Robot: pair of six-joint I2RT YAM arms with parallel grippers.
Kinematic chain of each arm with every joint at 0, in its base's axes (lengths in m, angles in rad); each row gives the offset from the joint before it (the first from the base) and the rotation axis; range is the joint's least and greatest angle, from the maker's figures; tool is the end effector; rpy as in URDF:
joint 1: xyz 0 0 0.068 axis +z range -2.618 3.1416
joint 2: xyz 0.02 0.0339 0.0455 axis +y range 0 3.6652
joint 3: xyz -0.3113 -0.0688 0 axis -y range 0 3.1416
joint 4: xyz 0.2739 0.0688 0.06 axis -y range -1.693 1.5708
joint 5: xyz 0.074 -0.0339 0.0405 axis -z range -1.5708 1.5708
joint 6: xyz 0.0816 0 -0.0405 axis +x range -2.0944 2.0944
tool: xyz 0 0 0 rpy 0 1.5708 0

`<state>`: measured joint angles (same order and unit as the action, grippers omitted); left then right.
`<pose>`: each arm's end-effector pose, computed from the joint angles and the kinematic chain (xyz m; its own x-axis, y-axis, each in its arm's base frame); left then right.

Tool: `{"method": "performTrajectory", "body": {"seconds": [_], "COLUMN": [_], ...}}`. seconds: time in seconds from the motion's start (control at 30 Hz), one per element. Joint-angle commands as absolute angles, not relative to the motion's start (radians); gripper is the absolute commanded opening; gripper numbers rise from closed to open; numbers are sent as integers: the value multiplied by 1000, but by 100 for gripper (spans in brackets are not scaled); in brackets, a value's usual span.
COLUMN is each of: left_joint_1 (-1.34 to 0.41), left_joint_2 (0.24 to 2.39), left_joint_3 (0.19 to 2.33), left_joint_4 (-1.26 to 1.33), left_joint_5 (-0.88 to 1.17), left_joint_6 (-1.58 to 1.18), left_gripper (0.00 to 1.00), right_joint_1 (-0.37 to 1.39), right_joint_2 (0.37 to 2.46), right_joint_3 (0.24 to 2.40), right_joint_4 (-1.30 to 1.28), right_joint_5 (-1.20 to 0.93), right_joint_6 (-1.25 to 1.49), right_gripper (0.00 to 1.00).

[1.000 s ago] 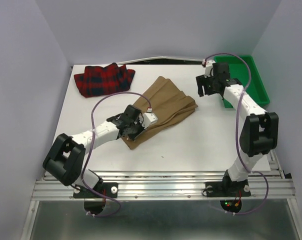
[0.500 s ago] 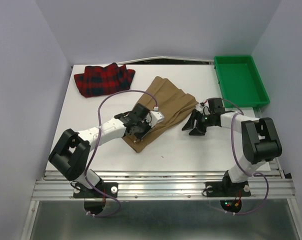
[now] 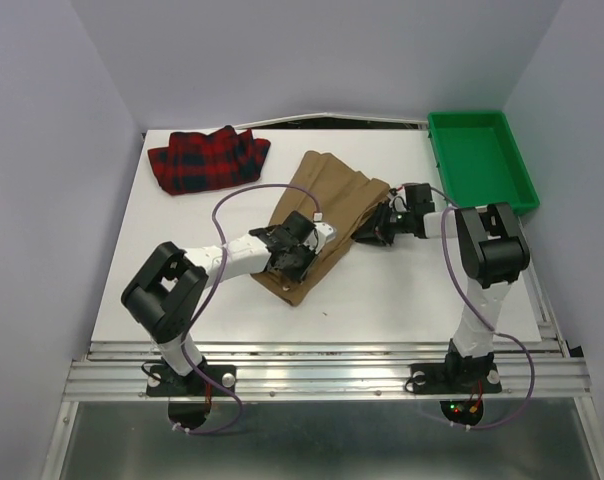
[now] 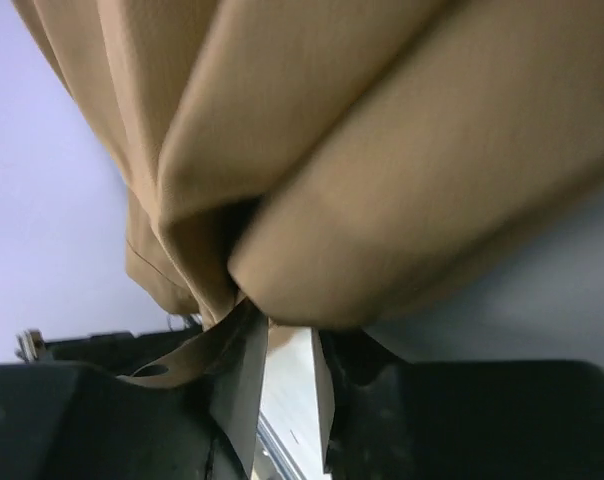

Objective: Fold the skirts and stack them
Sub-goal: Fold the skirt

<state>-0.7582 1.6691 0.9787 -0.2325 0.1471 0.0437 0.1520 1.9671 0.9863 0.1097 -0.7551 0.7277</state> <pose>0.2774 -0.2791 0.1718 -0.5459 0.5765 -0.6080 0.7690 0.6328 -0.0904 0.4149 0.1201 0.1044 -0.9282 0.3478 -0.1321 0.0949 0.5646 0.8199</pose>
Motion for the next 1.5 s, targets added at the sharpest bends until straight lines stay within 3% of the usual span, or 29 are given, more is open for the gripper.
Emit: {"method": "performTrajectory", "body": {"seconds": [0.0, 0.03, 0.13, 0.27, 0.3, 0.33, 0.4, 0.47, 0.67, 0.93, 1.23, 1.47], "left_joint_1": [-779, -778, -779, -779, -781, -781, -781, -781, -781, -781, -782, -814], "left_joint_2": [1664, 1661, 1644, 1649, 1651, 1657, 1661, 1660, 1634, 1635, 1635, 1588], "left_joint_3": [989, 989, 986, 982, 979, 982, 994, 1005, 1029, 1040, 1042, 1039], "left_joint_4": [-224, -229, -232, -218, -213, -206, -201, -190, -149, -158, -167, -155], "left_joint_5": [123, 126, 159, 210, 213, 213, 204, 193, 195, 209, 201, 212], "left_joint_6": [6, 6, -35, -95, -109, -110, -117, -126, -143, -184, -167, -173], "left_gripper": [0, 0, 0, 0, 0, 0, 0, 0, 0, 0, 0, 0], "right_joint_1": [167, 167, 167, 167, 167, 167, 167, 167, 178, 301, 377, 377], "right_joint_2": [2062, 2065, 2054, 2103, 2117, 2117, 2108, 2064, 1821, 1861, 1963, 2005], "right_joint_3": [1084, 1097, 1132, 1262, 1305, 1316, 1330, 1309, 979, 894, 917, 931], "right_joint_4": [146, 146, 169, 80, 62, 36, 3, -96, -20, 74, 164, 167], "right_joint_5": [-698, -692, -654, -643, -617, -601, -560, -566, -655, -729, -758, -739], "right_joint_6": [727, 721, 686, 624, 600, 585, 575, 586, 721, 722, 772, 782], "right_gripper": [26, 24, 3, 1, 3, 18, 37, 48, 58, 43, 38, 1]}}
